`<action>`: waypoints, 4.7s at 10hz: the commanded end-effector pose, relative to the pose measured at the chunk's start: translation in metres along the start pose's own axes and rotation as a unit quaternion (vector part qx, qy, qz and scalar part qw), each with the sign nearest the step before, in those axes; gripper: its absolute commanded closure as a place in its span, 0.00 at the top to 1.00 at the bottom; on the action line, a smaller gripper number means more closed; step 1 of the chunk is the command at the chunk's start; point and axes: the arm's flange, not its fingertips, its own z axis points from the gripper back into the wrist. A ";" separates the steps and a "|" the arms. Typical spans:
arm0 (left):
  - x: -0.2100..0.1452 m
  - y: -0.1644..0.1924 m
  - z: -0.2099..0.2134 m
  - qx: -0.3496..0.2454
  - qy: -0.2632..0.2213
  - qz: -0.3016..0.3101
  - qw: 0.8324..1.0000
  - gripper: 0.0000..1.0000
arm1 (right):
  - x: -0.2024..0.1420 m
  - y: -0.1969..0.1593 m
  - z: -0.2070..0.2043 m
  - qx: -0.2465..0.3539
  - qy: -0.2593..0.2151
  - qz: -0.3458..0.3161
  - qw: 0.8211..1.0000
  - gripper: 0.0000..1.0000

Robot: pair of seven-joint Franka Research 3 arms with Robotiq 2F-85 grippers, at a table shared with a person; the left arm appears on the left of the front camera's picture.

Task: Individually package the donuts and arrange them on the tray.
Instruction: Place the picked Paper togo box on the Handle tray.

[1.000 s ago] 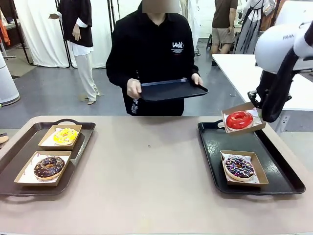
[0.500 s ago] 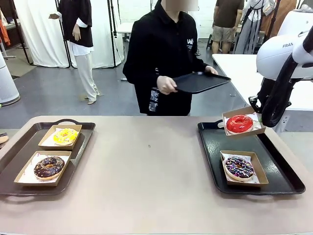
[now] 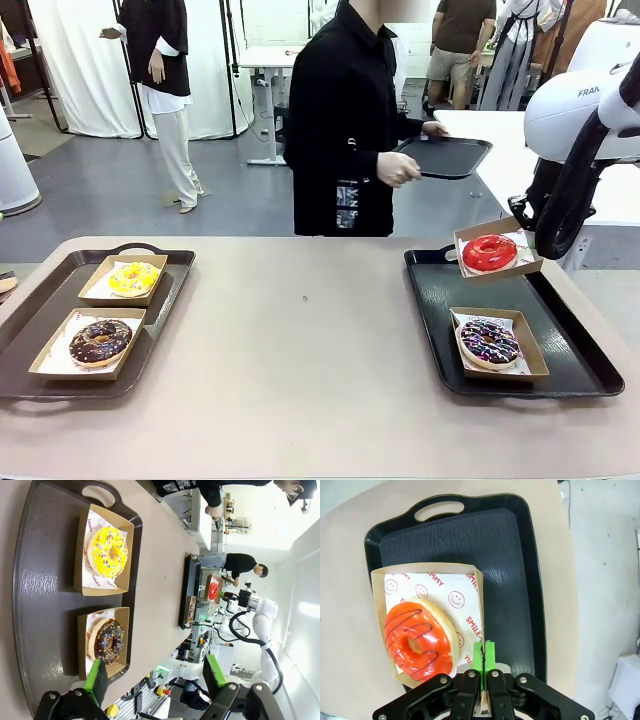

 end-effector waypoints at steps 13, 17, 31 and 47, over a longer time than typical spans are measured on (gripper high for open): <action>-0.002 0.001 0.002 0.000 0.002 -0.009 1.000 1.00 | 0.079 0.003 -0.112 0.026 0.067 0.054 0.996 0.01; -0.002 0.001 0.002 0.000 0.002 -0.009 1.000 1.00 | 0.080 0.002 -0.121 0.022 0.067 0.046 0.996 0.01; -0.002 0.001 0.002 0.000 0.002 -0.009 1.000 1.00 | 0.035 -0.021 -0.077 0.114 0.086 0.033 0.989 0.78; -0.002 0.001 0.002 0.000 0.002 -0.009 1.000 1.00 | -0.067 -0.293 -0.074 0.588 -0.008 -0.008 0.809 0.78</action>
